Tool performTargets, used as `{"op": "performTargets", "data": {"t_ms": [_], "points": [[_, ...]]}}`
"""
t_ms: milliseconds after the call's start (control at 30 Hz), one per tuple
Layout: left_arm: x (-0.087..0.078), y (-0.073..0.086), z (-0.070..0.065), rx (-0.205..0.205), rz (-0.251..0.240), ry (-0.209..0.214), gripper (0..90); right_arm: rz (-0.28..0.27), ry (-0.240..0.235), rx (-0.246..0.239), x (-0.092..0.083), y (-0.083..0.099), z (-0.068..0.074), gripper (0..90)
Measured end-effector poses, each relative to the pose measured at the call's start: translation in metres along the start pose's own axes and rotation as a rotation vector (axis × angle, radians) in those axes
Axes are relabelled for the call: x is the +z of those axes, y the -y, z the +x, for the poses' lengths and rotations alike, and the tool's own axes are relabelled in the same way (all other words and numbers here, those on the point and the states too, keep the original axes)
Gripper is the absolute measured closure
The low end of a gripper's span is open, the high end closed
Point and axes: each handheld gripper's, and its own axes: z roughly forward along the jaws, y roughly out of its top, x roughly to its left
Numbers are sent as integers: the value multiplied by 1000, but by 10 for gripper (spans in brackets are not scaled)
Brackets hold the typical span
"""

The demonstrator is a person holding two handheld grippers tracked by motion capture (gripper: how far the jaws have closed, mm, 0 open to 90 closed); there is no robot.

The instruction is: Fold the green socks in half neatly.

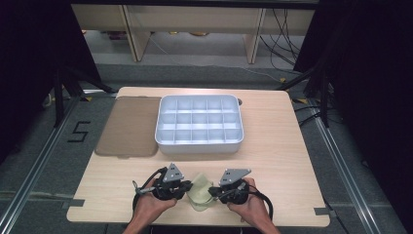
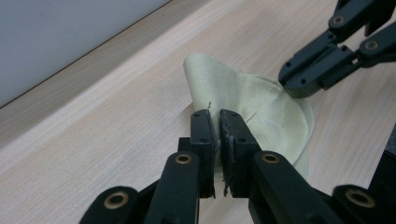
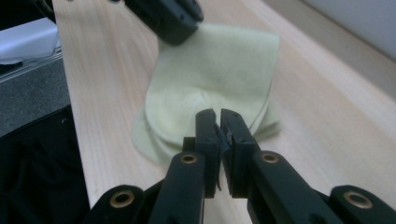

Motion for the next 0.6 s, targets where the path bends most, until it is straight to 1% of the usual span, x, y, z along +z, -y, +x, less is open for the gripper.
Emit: {"op": "performTargets", "data": {"t_ms": [33, 67, 100, 133, 167, 200, 233, 267, 300, 367, 400, 433, 467, 500, 533, 567, 600], "points": [[0, 0, 1, 4, 1, -8, 837, 4, 0, 6, 0, 1, 1, 864], [0, 0, 0, -10, -3, -4, 837, 16, -6, 15, 1, 3, 2, 862], [0, 0, 0, -1, -4, -6, 837, 18, -5, 17, 2, 5, 2, 863], [-1, 0, -1, -1, -1, -2, 836, 19, -9, 14, 3, 6, 1, 863], [-1, 0, -1, 10, 0, -13, 836, 22, -8, 24, 4, 6, 2, 863], [-1, -1, -3, 9, -4, -9, 836, 30, -4, 11, 6, 7, 1, 863], [-1, -1, -4, 23, -5, -12, 835, 30, 2, 14, 8, 8, 1, 863], [-2, -2, -5, 38, -11, -17, 835, 30, -6, 13, 8, 8, 0, 863], [-3, -3, -7, 54, -11, -9, 834, 28, -7, 6, 8, 8, 0, 864], [-5, -4, -11, 55, -13, -11, 834, 30, -6, 10, 9, 8, -1, 864], [-5, -5, -12, 65, -22, -4, 834, 32, -5, 15, 8, 8, -1, 864], [-5, -6, -14, 64, -29, 4, 835, 29, -5, 13, 9, 8, -1, 863], [-6, -6, -16, 75, -33, 11, 834, 29, -4, 9, 9, 8, -1, 863], [-6, -6, -18, 73, -38, 12, 835, 30, -4, 12, 9, 8, -1, 863], [-6, -6, -19, 81, -35, 12, 835, 32, -5, 11, 9, 8, -1, 864], [-6, -6, -22, 85, -45, 26, 835, 34, 1, 19, 9, 8, 0, 864], [-7, -7, -23, 96, -39, 26, 835, 33, -4, 15, 9, 8, -1, 864]]}}
